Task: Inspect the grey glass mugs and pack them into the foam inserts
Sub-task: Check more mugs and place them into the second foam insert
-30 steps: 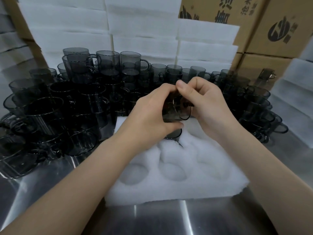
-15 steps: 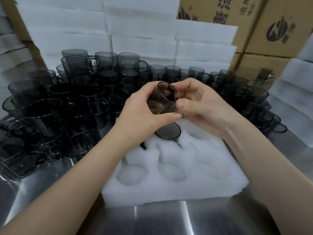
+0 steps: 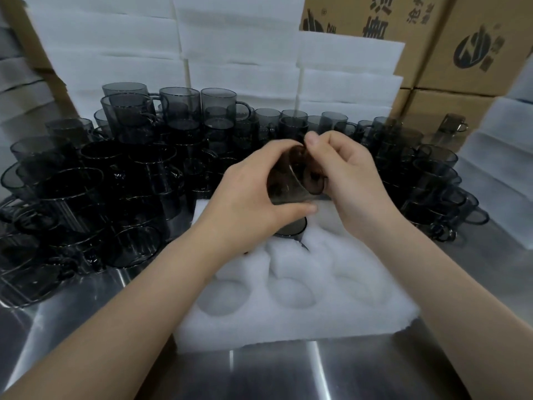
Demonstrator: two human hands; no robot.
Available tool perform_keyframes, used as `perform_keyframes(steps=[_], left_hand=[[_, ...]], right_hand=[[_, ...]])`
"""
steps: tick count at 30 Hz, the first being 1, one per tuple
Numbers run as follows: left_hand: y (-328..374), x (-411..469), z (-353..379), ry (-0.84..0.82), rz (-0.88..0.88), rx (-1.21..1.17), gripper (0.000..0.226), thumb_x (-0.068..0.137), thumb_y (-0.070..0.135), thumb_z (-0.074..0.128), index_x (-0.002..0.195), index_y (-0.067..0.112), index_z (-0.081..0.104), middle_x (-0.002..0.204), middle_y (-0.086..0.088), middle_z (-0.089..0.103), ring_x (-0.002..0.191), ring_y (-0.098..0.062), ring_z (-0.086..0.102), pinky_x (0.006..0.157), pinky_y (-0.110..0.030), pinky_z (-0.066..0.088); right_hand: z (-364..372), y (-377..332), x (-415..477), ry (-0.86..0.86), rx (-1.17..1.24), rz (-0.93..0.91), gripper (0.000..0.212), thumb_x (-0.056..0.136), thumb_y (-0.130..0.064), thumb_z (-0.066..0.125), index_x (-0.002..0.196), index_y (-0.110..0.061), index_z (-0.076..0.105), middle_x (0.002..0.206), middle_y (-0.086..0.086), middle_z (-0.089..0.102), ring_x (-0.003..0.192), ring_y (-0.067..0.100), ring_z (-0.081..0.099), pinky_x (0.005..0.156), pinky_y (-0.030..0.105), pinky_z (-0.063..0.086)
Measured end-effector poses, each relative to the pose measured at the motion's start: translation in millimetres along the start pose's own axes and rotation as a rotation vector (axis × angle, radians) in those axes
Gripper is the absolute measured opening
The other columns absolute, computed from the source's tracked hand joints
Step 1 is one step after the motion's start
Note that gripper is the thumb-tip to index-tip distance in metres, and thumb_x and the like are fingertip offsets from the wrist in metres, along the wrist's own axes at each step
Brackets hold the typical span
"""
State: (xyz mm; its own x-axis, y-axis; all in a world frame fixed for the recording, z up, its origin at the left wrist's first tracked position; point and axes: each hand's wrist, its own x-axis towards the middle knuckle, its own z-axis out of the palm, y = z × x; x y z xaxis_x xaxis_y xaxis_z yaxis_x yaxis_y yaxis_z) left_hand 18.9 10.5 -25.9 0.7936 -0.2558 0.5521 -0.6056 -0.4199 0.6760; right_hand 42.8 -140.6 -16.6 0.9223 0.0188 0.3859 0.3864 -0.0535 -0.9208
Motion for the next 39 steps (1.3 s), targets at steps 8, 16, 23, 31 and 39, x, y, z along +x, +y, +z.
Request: perform_keyframes(steps=[8, 16, 23, 31, 39], left_hand=[[-3, -1, -3, 0.083, -0.082, -0.244, 0.056, 0.07, 0.046, 0.072, 0.119, 0.033, 0.049, 0.114, 0.016, 0.064, 0.109, -0.007, 0.062, 0.098, -0.037, 0.05], [-3, 1, -5, 0.185, -0.082, -0.194, 0.06, 0.07, 0.025, 0.073, 0.125, 0.031, 0.049, 0.11, 0.009, 0.06, 0.108, -0.008, 0.06, 0.097, -0.031, 0.05], [-5, 3, -12, 0.21, -0.197, -0.473, 0.047, 0.083, 0.012, 0.071, 0.127, 0.011, 0.054, 0.105, 0.004, 0.068, 0.096, -0.001, 0.065, 0.085, -0.018, 0.051], [-9, 5, -16, 0.142, -0.306, -0.698, 0.033, 0.086, 0.034, 0.054, 0.106, 0.01, 0.065, 0.095, -0.004, 0.074, 0.09, -0.019, 0.071, 0.075, -0.029, 0.057], [-7, 3, -12, 0.161, -0.259, -0.617, 0.044, 0.08, 0.026, 0.064, 0.118, 0.006, 0.059, 0.105, -0.01, 0.07, 0.102, -0.026, 0.068, 0.088, -0.037, 0.056]], right_hand=[[-3, 1, 3, -0.236, 0.124, 0.223, 0.038, 0.103, -0.027, 0.045, 0.089, 0.006, 0.058, 0.07, 0.019, 0.053, 0.055, 0.025, 0.053, 0.049, 0.031, 0.049], [-3, 3, 3, -0.299, 0.18, 0.176, 0.034, 0.091, -0.031, 0.044, 0.061, -0.015, 0.041, 0.052, 0.002, 0.036, 0.047, 0.019, 0.035, 0.047, 0.03, 0.031], [-8, 1, -2, -0.406, 0.267, 0.042, 0.032, 0.101, -0.026, 0.036, 0.08, -0.01, 0.054, 0.058, 0.001, 0.042, 0.052, 0.018, 0.04, 0.051, 0.03, 0.035], [-8, 0, -2, -0.501, 0.239, -0.056, 0.028, 0.098, -0.018, 0.04, 0.095, -0.017, 0.068, 0.058, -0.001, 0.052, 0.051, 0.015, 0.045, 0.055, 0.026, 0.04], [-10, 0, 1, -0.396, 0.274, 0.066, 0.037, 0.094, -0.039, 0.042, 0.068, -0.023, 0.063, 0.052, -0.006, 0.034, 0.05, 0.013, 0.042, 0.06, 0.028, 0.035]])
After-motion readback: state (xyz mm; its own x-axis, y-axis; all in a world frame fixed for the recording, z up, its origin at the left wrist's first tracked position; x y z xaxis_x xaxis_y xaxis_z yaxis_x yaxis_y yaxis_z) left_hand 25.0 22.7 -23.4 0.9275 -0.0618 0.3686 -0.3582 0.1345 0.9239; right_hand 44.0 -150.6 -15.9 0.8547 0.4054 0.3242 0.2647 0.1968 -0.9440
